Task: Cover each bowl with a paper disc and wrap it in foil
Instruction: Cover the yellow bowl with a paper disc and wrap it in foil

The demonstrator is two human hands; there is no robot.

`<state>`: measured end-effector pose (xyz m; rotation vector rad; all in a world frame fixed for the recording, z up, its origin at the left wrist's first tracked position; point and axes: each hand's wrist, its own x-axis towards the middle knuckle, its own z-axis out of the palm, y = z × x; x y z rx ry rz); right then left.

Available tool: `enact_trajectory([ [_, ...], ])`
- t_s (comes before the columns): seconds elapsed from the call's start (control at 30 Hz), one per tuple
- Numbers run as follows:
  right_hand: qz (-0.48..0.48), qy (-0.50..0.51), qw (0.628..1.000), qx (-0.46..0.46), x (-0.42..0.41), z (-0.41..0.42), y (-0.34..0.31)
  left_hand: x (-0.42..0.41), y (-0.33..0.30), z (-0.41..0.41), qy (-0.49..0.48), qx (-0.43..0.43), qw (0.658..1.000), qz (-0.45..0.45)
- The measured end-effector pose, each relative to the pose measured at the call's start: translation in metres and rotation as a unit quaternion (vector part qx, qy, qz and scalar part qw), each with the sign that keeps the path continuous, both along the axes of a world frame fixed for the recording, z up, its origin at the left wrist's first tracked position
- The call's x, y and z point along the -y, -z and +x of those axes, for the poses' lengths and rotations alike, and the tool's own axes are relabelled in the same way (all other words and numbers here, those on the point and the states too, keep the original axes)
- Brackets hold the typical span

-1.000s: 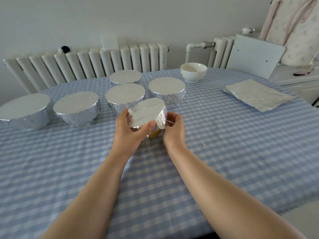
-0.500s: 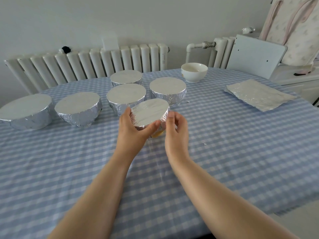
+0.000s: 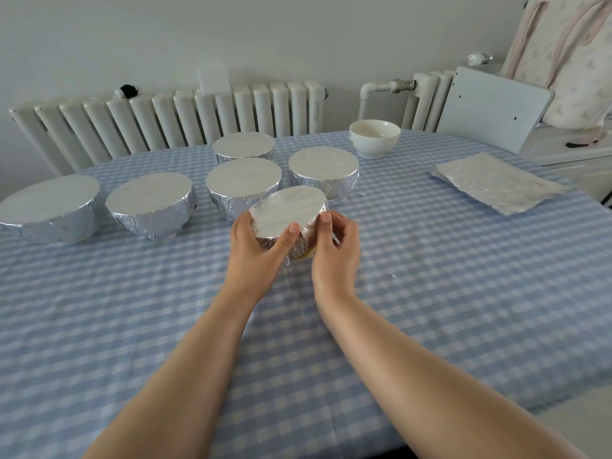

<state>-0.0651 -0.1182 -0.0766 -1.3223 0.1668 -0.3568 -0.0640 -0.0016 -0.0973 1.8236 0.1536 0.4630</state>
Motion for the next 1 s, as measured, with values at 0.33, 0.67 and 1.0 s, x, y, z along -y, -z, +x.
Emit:
enact_trajectory([
  [0.33, 0.033, 0.033, 0.999, -0.025, -0.003, 0.007, 0.001, -0.002, 0.002, 0.001, -0.003, -0.007, 1.0, -0.008],
  [0.67, 0.118, 0.023, 0.987, -0.109, 0.02, 0.008, -0.001, 0.016, -0.009, -0.02, -0.002, -0.006, 0.989, 0.15],
  [1.0, -0.107, -0.119, 0.985, -0.058, 0.041, 0.007, 0.003, 0.002, -0.016, -0.018, 0.028, -0.007, 0.998, 0.049],
])
